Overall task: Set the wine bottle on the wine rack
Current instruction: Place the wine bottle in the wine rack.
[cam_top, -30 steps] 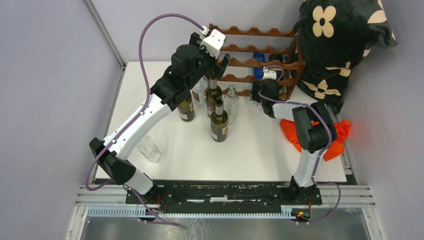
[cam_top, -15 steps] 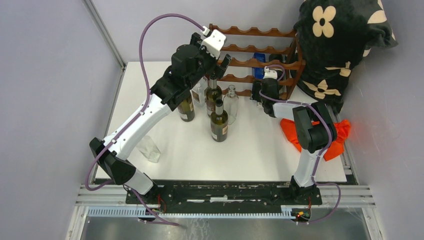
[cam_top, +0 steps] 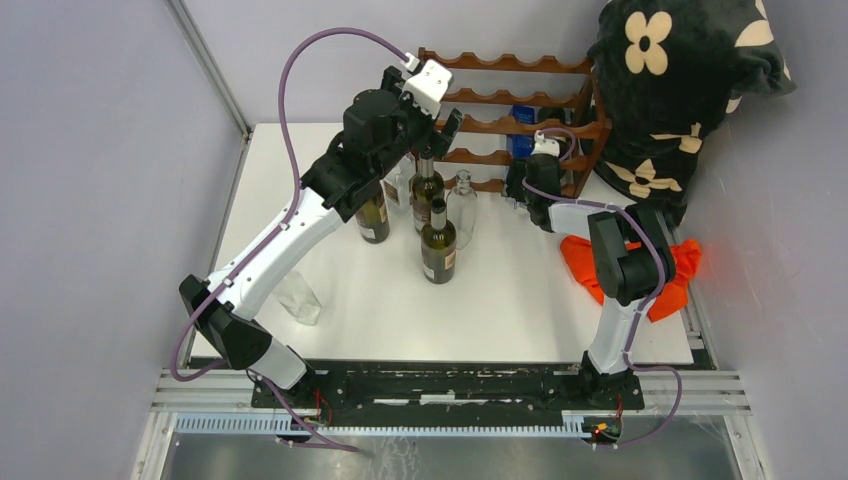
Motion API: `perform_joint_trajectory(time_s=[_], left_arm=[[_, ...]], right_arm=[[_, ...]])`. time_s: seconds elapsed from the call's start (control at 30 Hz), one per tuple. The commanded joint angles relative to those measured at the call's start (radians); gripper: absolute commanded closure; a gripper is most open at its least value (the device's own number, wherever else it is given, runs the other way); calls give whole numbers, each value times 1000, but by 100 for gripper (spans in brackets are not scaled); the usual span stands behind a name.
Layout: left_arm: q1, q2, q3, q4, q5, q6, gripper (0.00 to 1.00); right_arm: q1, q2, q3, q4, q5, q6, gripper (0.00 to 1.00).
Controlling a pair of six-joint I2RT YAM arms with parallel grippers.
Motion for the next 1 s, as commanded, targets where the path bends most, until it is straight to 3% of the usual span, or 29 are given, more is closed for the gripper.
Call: perform_joint_trajectory(time_s=[0.0,0.73,0.97], left_arm=[[4,-45,-3,32,19,-57,0],[3,-66,-19,39,47,-106,1],[3,-76,-33,43,53,-118,1]], right_arm=[[-46,-57,99,255,73,36,49],[-65,-49,127,276,-10,52,37],[-65,-57,149,252,-39,117,61]])
